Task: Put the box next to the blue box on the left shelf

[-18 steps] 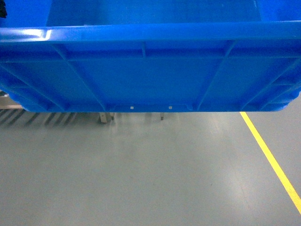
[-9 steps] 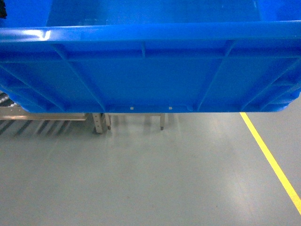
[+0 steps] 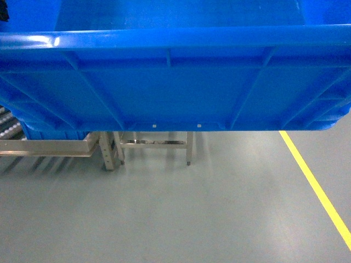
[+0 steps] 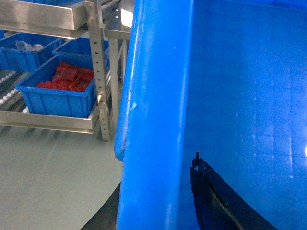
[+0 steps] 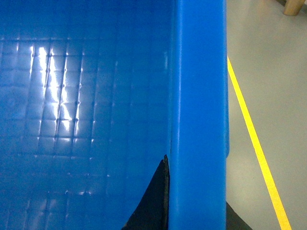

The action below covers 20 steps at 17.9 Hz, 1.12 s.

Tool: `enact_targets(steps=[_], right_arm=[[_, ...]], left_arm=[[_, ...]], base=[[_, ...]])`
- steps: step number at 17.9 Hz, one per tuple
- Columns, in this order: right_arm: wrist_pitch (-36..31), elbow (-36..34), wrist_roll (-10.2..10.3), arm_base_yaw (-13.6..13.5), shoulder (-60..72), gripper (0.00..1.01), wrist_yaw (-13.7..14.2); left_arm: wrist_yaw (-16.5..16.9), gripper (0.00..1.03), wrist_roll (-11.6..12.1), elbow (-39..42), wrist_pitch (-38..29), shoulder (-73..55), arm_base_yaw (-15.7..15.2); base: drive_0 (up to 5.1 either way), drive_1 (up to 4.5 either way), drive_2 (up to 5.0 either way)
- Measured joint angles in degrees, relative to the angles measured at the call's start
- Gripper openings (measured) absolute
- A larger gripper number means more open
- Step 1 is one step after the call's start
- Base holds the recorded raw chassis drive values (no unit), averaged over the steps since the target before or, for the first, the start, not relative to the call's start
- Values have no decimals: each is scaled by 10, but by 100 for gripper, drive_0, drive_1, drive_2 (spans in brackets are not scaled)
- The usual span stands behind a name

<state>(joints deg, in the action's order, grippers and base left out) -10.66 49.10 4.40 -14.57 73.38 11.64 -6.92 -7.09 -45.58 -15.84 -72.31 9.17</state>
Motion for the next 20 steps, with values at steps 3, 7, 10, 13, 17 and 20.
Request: enact_targets(steps=[3,7,10,13,17,20], right_arm=[[-1,0,0,0,0,7,0],[-1,0,0,0,0,7,0],[0,0,0,0,0,7,0],[0,0,1,0,1,7,0],[4,0,1,0,3,7,-1],[0,0,0,0,0,7,0]], left_arm=[[0,30,0,0,-1,0,0],[0,30,0,0,-1,0,0],[0,30,0,0,0,0,0],[0,30,1,0,-1,0,0],[0,30,0,0,4,-2,0],[0,30,0,0,-2,-2,0]], base=[[-3,426,-432],[5,433,-424],[5,433,-424],[5,433,-424],[5,433,-424],[5,433,-424]])
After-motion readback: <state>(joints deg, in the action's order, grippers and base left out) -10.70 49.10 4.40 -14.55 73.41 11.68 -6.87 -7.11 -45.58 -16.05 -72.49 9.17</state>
